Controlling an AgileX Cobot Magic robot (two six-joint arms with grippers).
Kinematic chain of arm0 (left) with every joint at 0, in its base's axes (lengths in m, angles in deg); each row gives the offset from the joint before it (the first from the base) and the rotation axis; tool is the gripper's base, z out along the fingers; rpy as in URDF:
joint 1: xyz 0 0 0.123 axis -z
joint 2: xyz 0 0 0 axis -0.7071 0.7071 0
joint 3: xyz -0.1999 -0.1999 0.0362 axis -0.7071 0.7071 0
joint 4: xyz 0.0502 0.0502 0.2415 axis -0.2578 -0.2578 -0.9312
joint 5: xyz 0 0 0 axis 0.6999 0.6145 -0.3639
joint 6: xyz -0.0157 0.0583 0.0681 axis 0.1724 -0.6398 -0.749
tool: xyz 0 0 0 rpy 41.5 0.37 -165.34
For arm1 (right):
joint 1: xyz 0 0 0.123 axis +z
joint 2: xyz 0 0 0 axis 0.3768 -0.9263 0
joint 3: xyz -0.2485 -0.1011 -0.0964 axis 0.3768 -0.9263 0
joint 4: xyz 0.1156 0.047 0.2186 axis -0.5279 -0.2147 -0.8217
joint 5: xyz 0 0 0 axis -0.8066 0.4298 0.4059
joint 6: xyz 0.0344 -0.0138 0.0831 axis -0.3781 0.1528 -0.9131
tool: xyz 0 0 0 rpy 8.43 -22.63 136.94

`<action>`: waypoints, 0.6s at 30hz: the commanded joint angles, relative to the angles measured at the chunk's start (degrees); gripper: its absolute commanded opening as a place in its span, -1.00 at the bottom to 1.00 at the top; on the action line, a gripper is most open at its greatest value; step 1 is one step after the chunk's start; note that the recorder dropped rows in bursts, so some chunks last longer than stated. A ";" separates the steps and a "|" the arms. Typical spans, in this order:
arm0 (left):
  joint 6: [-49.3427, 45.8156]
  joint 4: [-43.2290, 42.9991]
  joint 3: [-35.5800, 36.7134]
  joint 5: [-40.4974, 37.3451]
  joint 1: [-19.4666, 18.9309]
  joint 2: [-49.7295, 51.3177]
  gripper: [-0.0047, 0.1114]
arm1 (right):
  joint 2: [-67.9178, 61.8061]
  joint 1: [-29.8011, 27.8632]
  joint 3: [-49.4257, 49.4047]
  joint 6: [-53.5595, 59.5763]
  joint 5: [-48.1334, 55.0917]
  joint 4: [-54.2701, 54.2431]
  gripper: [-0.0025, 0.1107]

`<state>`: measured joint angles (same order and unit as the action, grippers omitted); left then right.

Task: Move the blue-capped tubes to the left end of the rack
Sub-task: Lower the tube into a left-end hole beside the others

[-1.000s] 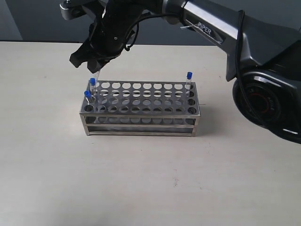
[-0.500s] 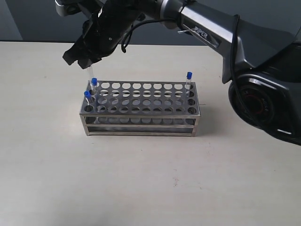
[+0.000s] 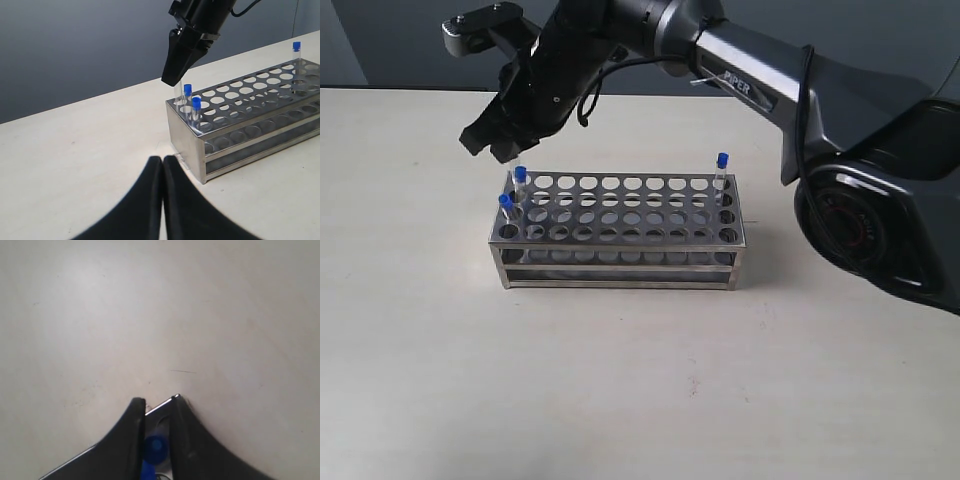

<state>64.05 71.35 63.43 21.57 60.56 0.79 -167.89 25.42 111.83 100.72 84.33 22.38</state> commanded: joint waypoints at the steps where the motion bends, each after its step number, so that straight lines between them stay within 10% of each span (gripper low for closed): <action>1: 0.27 0.02 -0.30 0.26 0.63 -0.30 -0.90 | -0.51 0.60 0.09 -0.68 5.16 -4.64 -0.96; 18: 0.27 0.02 -0.30 0.26 0.63 -0.30 -0.90 | -0.15 0.50 0.09 -1.27 3.99 -4.33 -0.40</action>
<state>64.05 71.35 63.43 21.57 60.56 0.79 -168.34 25.42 111.95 99.76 86.00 20.21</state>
